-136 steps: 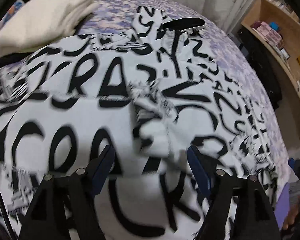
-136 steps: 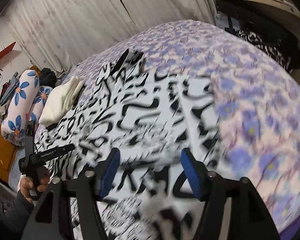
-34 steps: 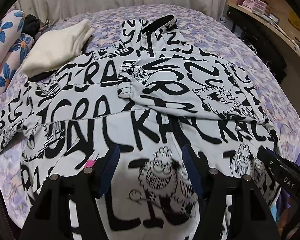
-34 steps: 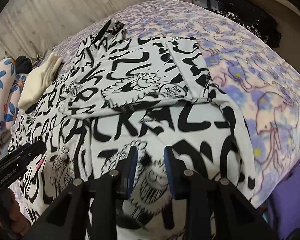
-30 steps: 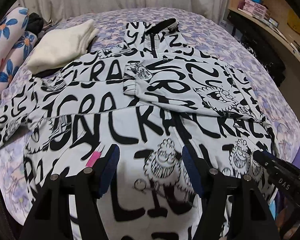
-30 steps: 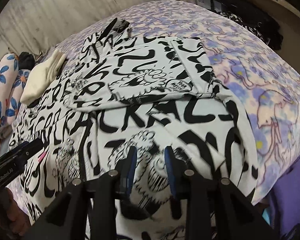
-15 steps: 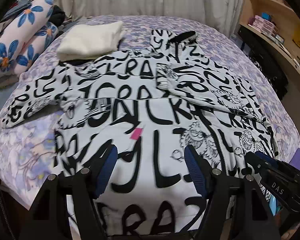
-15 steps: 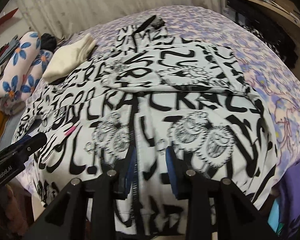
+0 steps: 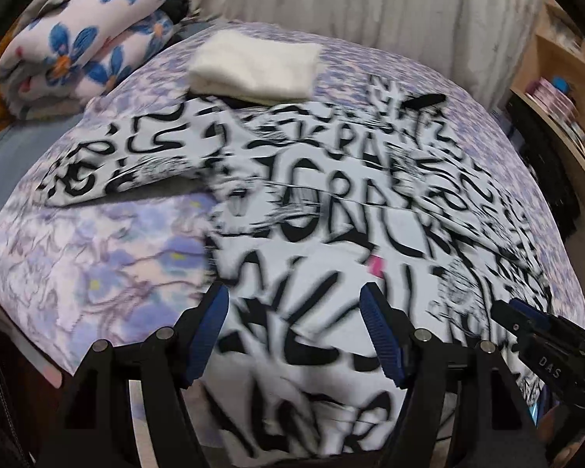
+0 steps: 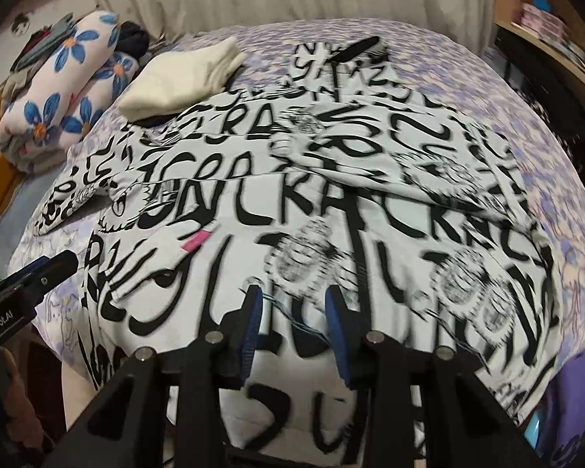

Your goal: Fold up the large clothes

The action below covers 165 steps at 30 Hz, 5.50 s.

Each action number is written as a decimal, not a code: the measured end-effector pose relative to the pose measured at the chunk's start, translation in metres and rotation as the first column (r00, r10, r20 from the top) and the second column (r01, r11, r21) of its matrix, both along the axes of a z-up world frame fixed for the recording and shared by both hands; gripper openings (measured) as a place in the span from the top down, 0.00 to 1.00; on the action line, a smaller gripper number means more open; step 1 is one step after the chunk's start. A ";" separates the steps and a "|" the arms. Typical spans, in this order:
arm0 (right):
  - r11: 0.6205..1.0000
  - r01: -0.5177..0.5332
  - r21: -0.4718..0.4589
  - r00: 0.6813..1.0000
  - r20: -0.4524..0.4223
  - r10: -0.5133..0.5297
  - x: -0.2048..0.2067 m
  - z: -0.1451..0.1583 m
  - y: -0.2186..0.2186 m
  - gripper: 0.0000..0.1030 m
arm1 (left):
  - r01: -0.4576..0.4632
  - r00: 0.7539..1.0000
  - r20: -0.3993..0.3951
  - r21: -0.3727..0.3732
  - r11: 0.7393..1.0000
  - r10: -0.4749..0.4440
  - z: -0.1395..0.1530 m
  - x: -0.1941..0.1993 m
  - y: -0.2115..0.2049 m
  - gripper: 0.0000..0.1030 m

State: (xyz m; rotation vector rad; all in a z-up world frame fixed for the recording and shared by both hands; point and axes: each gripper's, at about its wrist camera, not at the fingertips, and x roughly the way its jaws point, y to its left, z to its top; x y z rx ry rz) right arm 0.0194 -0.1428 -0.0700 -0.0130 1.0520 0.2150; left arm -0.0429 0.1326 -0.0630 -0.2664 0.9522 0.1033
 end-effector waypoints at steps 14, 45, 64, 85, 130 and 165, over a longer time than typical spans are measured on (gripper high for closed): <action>0.986 -0.165 -0.021 0.986 0.032 0.166 0.066 0.000 0.140 0.68 | -0.226 0.974 -0.040 -0.119 0.967 0.223 -0.054 0.025 0.185 0.34; 0.982 -0.160 0.097 0.983 -0.074 0.167 0.119 -0.050 0.191 0.68 | -0.367 0.908 0.182 -0.093 0.926 0.378 -0.023 0.109 0.250 0.96; 0.965 0.191 0.181 0.980 -0.083 -0.179 0.106 -0.058 -0.030 0.67 | 0.318 0.947 0.018 0.056 0.946 -0.320 -0.038 0.180 -0.102 0.79; 0.933 0.140 0.330 0.988 -0.110 -0.110 0.113 -0.069 -0.036 0.56 | 0.235 0.972 -0.021 -0.033 0.971 -0.236 -0.027 0.114 -0.037 0.27; 0.916 0.233 0.326 0.972 -0.066 -0.224 0.157 -0.063 -0.117 0.52 | 0.091 0.991 -0.100 -0.034 0.995 -0.094 -0.059 0.173 0.053 0.26; 0.988 0.134 0.082 0.989 0.048 -0.138 0.261 -0.075 -0.066 0.58 | -0.078 0.996 -0.035 0.173 0.982 0.085 -0.100 0.311 0.061 0.78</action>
